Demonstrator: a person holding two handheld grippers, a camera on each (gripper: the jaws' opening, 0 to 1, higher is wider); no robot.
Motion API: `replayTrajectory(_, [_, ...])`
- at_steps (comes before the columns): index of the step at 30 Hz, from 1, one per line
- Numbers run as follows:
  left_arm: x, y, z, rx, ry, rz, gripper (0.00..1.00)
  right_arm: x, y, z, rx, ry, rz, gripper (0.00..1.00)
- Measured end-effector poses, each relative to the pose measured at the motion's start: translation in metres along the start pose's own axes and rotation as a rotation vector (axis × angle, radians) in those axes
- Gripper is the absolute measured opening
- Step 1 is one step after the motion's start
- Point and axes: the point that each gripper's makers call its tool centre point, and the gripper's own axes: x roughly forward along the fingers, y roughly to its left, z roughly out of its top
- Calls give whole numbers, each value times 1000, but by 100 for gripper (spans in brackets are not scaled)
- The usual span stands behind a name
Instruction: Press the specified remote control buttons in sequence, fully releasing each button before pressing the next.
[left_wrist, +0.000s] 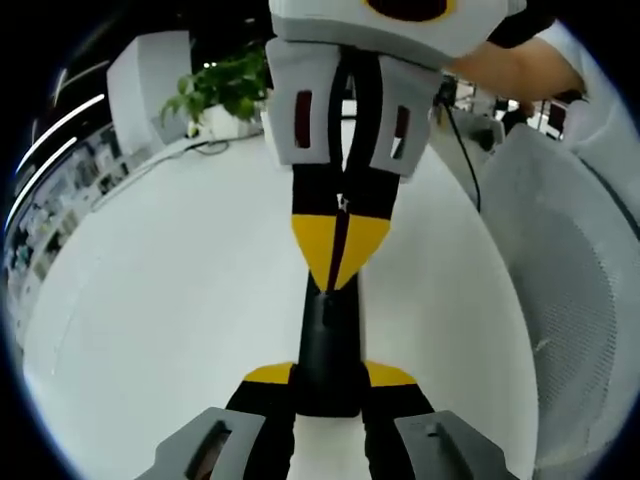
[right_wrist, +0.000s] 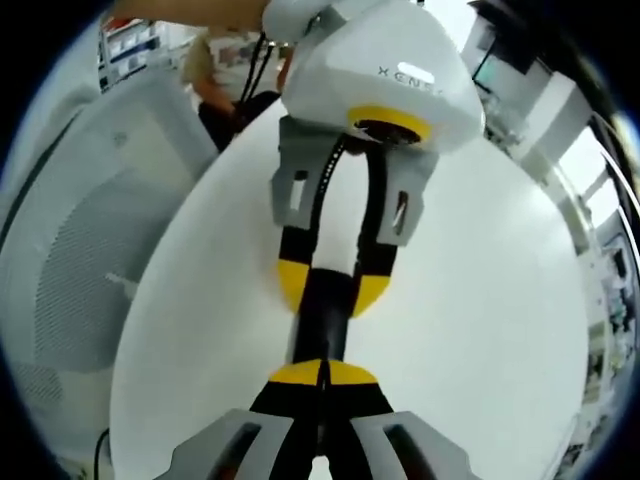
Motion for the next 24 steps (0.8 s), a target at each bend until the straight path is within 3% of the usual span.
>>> replayTrajectory(24, [0, 0, 0, 1, 0, 0, 24, 14, 2, -2, 6, -1, 28, 0])
